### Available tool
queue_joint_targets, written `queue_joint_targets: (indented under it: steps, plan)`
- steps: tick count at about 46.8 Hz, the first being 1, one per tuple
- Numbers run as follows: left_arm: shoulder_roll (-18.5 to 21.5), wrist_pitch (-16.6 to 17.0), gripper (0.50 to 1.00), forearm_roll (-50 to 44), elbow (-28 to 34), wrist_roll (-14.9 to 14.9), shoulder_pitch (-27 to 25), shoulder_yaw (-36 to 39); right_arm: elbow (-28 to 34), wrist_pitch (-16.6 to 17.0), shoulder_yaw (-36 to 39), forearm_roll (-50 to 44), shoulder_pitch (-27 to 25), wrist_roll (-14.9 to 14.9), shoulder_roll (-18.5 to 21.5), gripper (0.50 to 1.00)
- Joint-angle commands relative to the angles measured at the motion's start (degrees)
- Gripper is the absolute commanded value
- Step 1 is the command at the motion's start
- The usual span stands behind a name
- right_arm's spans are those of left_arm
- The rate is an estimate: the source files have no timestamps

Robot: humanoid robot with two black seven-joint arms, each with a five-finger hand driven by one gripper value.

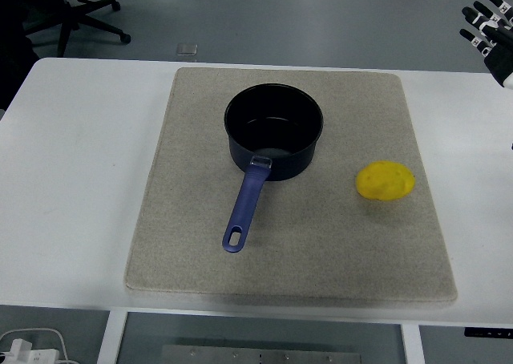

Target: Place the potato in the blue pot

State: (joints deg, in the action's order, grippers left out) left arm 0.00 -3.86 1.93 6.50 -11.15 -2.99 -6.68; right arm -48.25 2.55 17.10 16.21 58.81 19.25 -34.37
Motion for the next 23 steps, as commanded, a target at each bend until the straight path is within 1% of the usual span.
queue_joint_targets:
  steps: [1,6,23]
  plan:
    - [0.0,0.0,0.996,-0.1,0.0,0.0,0.1,-0.2,0.0,0.0,0.0,0.1,0.0,0.0,0.0,0.932]
    - [0.0,0.1,0.996,-0.3,0.1,-0.1,1.2,-1.1,0.0,0.0,-0.1,0.0,-0.1,0.0,0.1,0.932]
    - [0.0,0.0,0.994,-0.1,0.1,0.0,1.2,-0.4,0.0,0.1,-0.1,0.0,-0.1,0.0,0.2,0.932]
